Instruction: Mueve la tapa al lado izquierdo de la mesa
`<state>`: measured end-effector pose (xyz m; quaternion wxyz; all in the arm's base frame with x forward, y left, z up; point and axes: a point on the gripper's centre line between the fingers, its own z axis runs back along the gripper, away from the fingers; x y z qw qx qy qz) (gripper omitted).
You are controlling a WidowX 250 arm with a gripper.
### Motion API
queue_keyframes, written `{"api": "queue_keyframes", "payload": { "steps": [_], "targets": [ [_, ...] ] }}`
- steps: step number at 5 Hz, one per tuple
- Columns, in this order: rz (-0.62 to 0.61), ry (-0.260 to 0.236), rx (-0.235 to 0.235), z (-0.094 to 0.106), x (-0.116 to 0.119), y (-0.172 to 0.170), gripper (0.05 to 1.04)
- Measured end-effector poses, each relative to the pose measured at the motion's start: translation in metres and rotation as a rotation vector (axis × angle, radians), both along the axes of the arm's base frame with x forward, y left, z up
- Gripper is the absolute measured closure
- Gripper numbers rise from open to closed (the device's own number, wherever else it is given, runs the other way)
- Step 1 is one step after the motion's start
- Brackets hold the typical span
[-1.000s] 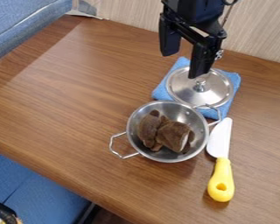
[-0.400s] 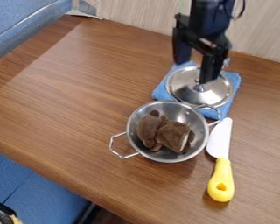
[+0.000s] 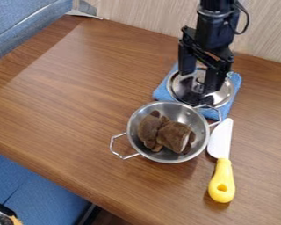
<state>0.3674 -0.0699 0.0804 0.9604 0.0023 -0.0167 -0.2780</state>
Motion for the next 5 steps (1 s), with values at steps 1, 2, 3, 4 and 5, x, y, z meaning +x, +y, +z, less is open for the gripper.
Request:
{"api": "queue_keyframes", "payload": {
  "steps": [1,2,3,4,5],
  "targets": [
    [0.005,-0.002,0.011,-0.0019,0.0011,0.001,0.409],
    [-0.013,0.0,0.014,-0.0023,-0.0006,-0.0046,0.709],
    [-0.01,-0.001,0.018,-0.0022,-0.0007,-0.0051,0.799],
    [-0.014,-0.002,0.024,-0.0022,-0.0008,-0.0059,0.799],
    [-0.004,0.005,0.028,-0.0015,-0.0018,-0.0058,0.799]
  ]
}}
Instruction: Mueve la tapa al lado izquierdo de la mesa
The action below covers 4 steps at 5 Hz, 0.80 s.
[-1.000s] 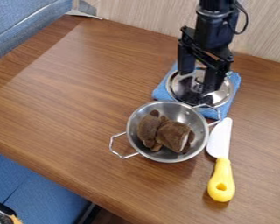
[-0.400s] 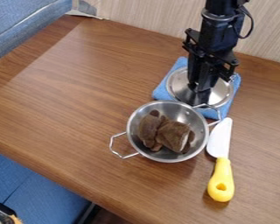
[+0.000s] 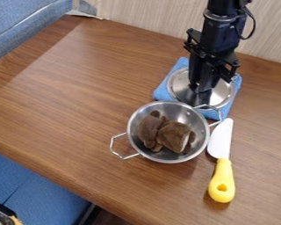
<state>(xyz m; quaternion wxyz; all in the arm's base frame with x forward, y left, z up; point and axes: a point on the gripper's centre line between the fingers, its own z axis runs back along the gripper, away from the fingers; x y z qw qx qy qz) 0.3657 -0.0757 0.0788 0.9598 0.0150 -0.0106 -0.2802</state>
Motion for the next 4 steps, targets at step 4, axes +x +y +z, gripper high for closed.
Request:
{"api": "queue_keyframes", "payload": {
  "steps": [4],
  "targets": [
    [0.186,-0.094,0.031,0.064,0.006,0.06,0.799]
  ]
}}
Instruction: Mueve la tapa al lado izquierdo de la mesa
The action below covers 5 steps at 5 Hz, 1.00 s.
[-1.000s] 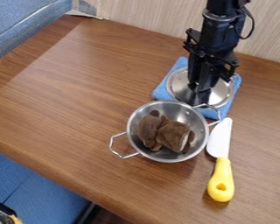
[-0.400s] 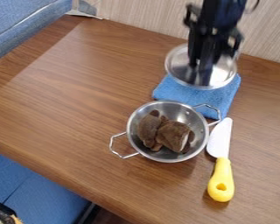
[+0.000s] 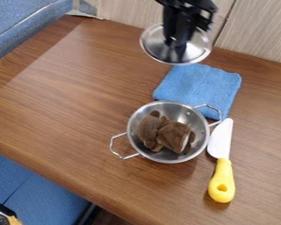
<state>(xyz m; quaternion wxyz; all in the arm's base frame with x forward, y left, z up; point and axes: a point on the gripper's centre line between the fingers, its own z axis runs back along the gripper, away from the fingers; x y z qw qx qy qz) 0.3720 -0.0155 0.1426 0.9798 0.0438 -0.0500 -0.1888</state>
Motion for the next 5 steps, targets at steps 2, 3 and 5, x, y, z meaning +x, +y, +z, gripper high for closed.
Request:
{"api": "queue_keyframes", "payload": {
  "steps": [2,3,5],
  "targets": [
    [0.139,0.028,0.005,-0.013,0.014,0.055,0.799],
    [0.164,0.027,0.009,-0.017,0.023,0.069,0.799],
    [0.211,0.058,0.02,-0.036,0.038,0.098,0.799]
  ]
}}
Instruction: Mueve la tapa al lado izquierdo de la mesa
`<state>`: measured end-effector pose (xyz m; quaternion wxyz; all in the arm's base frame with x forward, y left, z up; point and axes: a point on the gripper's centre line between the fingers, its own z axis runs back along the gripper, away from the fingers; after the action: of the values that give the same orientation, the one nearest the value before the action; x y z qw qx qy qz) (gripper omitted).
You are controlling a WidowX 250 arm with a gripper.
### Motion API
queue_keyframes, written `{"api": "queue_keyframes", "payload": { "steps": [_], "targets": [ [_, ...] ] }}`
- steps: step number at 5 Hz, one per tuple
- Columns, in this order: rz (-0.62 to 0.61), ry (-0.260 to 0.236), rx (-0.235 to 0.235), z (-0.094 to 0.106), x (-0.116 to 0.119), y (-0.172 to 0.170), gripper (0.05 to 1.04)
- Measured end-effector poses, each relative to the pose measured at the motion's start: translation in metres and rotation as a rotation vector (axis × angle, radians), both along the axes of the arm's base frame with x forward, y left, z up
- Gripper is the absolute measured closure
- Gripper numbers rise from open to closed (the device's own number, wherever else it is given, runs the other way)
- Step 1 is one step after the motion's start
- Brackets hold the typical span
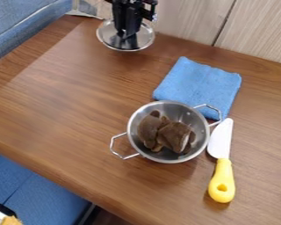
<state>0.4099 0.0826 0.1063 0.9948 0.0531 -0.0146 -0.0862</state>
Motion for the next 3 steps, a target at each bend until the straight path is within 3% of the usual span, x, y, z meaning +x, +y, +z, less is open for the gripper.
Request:
{"api": "queue_keyframes", "payload": {
  "steps": [3],
  "targets": [
    [0.078,0.053,-0.017,-0.03,-0.002,0.03,0.799]
  ]
}}
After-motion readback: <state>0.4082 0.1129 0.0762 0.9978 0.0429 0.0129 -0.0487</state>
